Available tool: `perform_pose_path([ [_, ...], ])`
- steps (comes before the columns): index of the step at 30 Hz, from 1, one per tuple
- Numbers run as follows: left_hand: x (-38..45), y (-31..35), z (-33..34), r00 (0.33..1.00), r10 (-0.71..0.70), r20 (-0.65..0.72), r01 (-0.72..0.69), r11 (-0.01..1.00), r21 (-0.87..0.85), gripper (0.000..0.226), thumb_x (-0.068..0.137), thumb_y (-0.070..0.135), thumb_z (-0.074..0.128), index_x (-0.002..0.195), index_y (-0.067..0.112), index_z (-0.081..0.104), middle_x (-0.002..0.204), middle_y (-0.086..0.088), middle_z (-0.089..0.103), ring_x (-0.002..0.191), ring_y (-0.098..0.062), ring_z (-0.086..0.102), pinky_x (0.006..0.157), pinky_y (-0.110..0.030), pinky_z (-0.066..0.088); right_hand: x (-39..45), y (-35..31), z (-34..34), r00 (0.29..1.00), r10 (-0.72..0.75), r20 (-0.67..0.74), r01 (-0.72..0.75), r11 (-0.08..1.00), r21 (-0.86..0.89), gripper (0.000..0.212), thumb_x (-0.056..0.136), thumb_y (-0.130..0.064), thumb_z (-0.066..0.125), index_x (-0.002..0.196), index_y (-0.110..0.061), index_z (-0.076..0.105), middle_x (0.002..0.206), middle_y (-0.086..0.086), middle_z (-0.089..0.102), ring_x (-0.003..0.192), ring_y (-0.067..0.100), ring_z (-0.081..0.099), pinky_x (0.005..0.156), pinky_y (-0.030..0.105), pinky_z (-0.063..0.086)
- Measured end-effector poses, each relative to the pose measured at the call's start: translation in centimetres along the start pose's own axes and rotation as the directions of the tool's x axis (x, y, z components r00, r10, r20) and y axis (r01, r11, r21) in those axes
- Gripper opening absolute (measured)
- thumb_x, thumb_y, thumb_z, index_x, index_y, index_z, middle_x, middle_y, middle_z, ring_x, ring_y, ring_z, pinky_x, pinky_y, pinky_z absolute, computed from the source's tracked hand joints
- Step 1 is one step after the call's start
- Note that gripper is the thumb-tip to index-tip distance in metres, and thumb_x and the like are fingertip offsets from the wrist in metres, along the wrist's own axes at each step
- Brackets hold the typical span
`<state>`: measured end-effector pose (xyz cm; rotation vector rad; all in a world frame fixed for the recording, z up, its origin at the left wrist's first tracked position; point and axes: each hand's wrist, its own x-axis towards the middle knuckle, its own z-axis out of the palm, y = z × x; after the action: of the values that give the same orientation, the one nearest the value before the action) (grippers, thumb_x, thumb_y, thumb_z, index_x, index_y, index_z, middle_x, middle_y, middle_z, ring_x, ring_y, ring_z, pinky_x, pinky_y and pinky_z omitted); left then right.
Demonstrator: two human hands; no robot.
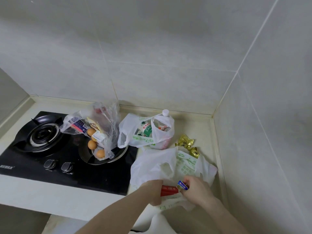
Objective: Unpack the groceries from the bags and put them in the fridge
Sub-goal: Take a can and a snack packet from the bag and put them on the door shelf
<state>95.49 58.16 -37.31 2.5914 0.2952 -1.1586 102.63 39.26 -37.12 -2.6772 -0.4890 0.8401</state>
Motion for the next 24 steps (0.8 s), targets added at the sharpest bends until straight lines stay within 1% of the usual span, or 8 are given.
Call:
perform_pose_path([
  [4,0.4,0.2,0.4,1.0,0.008,-0.008,-0.007,1.0,0.028,0.046,0.086,0.015,0.069,0.127,0.018,0.049,0.112,-0.001,0.055,0.108,-0.026,0.06,0.082,-0.033,0.049,-0.9,0.3,-0.7,0.999,0.05,-0.02,-0.049,0.997,0.067,0.012,0.082,-0.032,0.063,0.075,-0.027,0.055,0.078,-0.005,0.065,0.073,0.012,0.061,0.062,0.029,0.044],
  [8,-0.3,0.4,0.7,0.999,0.026,-0.044,-0.025,0.999,0.02,0.055,0.088,0.015,0.069,0.134,0.018,0.04,0.125,-0.005,0.058,0.115,-0.029,0.059,0.085,-0.036,0.047,-1.6,1.0,-1.2,0.994,0.09,-0.068,-0.079,0.986,0.147,0.017,0.086,-0.041,0.065,0.079,-0.027,0.058,0.077,-0.006,0.065,0.072,0.011,0.061,0.064,0.03,0.047],
  [12,-1.9,0.6,-0.5,0.978,0.111,-0.177,-0.096,0.991,0.091,0.049,0.085,0.014,0.068,0.131,0.019,0.049,0.126,-0.005,0.061,0.116,-0.03,0.059,0.094,-0.041,0.052,-2.0,1.4,-1.6,0.99,0.108,-0.09,-0.084,0.968,0.235,0.014,0.088,-0.036,0.068,0.081,-0.028,0.06,0.075,-0.007,0.067,0.067,0.009,0.061,0.058,0.027,0.043],
  [15,-3.4,0.8,-1.7,0.919,0.212,-0.333,-0.179,0.976,0.127,0.046,0.086,0.024,0.065,0.131,0.02,0.053,0.13,-0.008,0.058,0.12,-0.03,0.053,0.102,-0.039,0.047,-2.3,1.5,-2.0,0.989,0.121,-0.08,-0.094,0.955,0.28,0.011,0.089,-0.031,0.07,0.084,-0.027,0.061,0.077,-0.006,0.07,0.068,0.01,0.064,0.06,0.028,0.046],
  [18,-5.3,0.8,-3.1,0.839,0.243,-0.487,-0.264,0.964,0.026,0.059,0.083,0.034,0.069,0.14,0.027,0.053,0.134,0.001,0.055,0.125,-0.024,0.048,0.104,-0.035,0.044,-2.4,1.5,-2.3,0.985,0.134,-0.109,-0.095,0.947,0.307,0.011,0.087,-0.034,0.069,0.083,-0.028,0.061,0.078,-0.008,0.072,0.071,0.011,0.067,0.068,0.035,0.053],
  [21,-7.8,0.8,-4.7,0.755,0.223,-0.616,-0.357,0.928,-0.102,0.057,0.078,0.044,0.076,0.132,0.034,0.06,0.124,0.011,0.059,0.114,-0.014,0.054,0.1,-0.029,0.045,-2.6,1.0,-2.8,0.978,0.14,-0.156,-0.08,0.938,0.337,0.013,0.088,-0.034,0.071,0.084,-0.026,0.061,0.078,-0.008,0.072,0.072,0.014,0.068,0.071,0.036,0.054],
  [23,-9.3,0.5,-5.6,0.73,0.125,-0.672,-0.409,0.867,-0.283,0.057,0.072,0.049,0.082,0.125,0.035,0.064,0.115,0.017,0.064,0.105,-0.006,0.06,0.095,-0.023,0.048,-3.0,0.4,-3.3,0.974,0.139,-0.178,-0.064,0.926,0.371,0.012,0.089,-0.032,0.071,0.084,-0.026,0.062,0.077,-0.008,0.073,0.074,0.016,0.068,0.072,0.036,0.055],
  [24,-10.0,0.3,-6.0,0.734,0.049,-0.678,-0.433,0.802,-0.411,0.057,0.069,0.049,0.087,0.12,0.036,0.066,0.109,0.018,0.068,0.1,-0.001,0.064,0.092,-0.022,0.052,-3.3,0.2,-3.5,0.971,0.138,-0.194,-0.053,0.92,0.389,0.013,0.089,-0.033,0.071,0.083,-0.026,0.062,0.076,-0.009,0.073,0.074,0.015,0.068,0.073,0.037,0.055],
])
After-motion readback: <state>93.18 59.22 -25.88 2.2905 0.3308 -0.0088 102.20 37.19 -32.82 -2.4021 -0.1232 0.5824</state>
